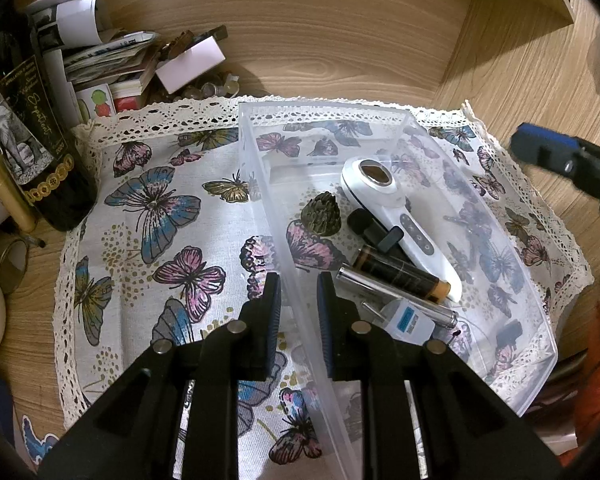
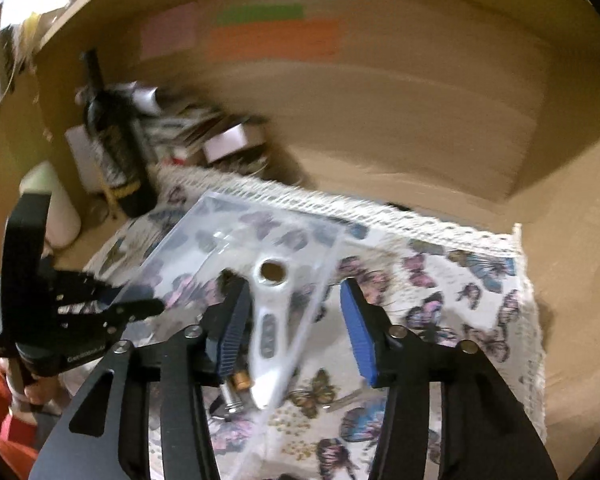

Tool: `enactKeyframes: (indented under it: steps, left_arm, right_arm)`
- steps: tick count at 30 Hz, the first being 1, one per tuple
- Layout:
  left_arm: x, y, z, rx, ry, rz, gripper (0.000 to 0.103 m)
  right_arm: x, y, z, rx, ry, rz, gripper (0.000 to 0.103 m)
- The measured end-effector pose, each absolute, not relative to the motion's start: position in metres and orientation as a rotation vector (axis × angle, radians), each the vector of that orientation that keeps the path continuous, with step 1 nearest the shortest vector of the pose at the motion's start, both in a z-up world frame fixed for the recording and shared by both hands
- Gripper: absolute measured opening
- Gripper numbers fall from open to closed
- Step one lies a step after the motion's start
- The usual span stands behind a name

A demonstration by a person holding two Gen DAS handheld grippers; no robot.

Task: Organize rigid objects
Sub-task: 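Move the right tool to the keys and grasp them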

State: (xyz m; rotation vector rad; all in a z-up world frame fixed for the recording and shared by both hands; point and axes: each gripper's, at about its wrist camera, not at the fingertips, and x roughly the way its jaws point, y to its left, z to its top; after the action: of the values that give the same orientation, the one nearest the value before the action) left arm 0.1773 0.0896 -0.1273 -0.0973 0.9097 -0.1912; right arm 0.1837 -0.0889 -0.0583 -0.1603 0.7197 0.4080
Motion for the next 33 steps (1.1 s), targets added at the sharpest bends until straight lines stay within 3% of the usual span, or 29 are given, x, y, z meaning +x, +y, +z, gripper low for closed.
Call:
enactKeyframes:
  steps: [6,19,23,27,33]
  left_arm:
    - [0.177,0.089,-0.127,-0.096,0.910,-0.191,0.018]
    - [0.177,0.089,-0.128,-0.094,0.911,-0.190,0.018]
    - [0.178,0.090,-0.128,-0.093,0.913,-0.189,0.018]
    - [0.178,0.090,-0.128,-0.094,0.915,-0.187,0.018]
    - [0.179,0.089,-0.128,-0.091,0.915,-0.187,0.018]
  right_arm:
    - [0.197,-0.123,-0.068,-0.084,0.752,0.315,0.051]
    - [0.212,-0.147,-0.164,-0.049,1.038,0.262,0.051]
    - [0.203,-0.145,-0.169,-0.045,1.029,0.277,0.059]
    - [0.198,-0.138,-0.173,-0.090,0.999,0.247,0.059]
    - [0.192,-0.135,-0.170,-0.139,0.965,0.234,0.023]
